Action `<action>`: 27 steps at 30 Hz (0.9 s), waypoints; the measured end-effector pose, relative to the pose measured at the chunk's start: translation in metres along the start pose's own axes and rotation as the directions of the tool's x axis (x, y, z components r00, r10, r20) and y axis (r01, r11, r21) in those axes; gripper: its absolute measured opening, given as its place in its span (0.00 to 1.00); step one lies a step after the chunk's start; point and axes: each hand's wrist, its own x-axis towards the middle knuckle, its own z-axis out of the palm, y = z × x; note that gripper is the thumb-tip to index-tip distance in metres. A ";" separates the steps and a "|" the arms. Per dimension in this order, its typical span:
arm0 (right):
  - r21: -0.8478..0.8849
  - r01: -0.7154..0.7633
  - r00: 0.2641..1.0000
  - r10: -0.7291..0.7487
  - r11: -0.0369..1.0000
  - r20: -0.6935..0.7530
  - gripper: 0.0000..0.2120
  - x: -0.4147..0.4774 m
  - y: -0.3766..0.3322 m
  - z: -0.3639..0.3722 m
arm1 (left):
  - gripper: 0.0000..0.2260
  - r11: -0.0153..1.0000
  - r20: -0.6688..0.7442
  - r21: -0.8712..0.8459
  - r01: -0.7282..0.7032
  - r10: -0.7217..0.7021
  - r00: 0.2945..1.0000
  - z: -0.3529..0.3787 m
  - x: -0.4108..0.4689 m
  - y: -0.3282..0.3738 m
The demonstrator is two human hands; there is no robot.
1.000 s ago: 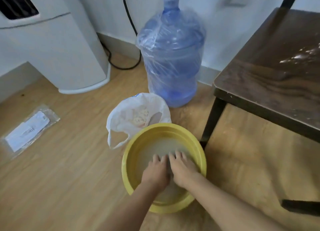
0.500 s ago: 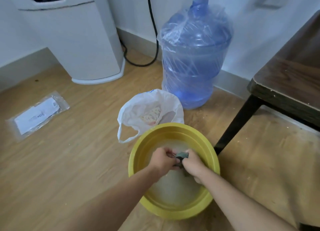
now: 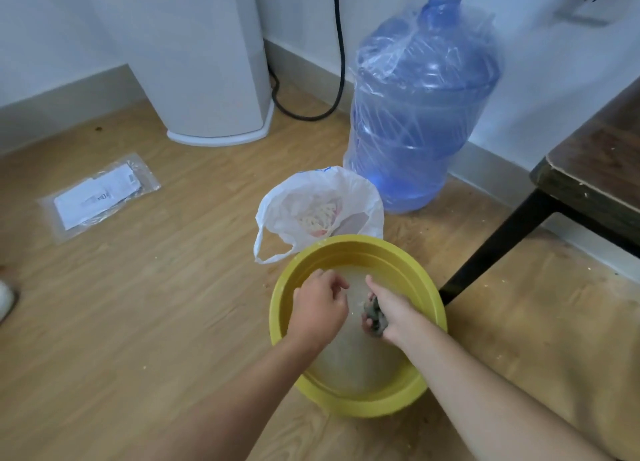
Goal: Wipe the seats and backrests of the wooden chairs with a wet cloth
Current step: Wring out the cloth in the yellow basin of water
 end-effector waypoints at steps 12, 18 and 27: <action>-0.296 0.135 0.978 -0.175 0.946 -0.116 0.05 -0.004 -0.007 0.011 | 0.13 0.983 0.036 -0.061 0.175 -0.173 0.984 -0.014 -0.008 -0.013; -0.424 0.086 0.981 -0.152 0.901 -0.123 0.12 -0.015 -0.011 0.013 | 0.16 0.983 0.194 -0.014 0.182 -0.176 0.965 -0.025 -0.013 -0.011; -0.450 0.139 0.987 -0.160 0.882 -0.008 0.12 -0.053 -0.022 0.006 | 0.18 0.983 0.370 0.118 0.138 -0.172 0.913 -0.031 -0.023 -0.001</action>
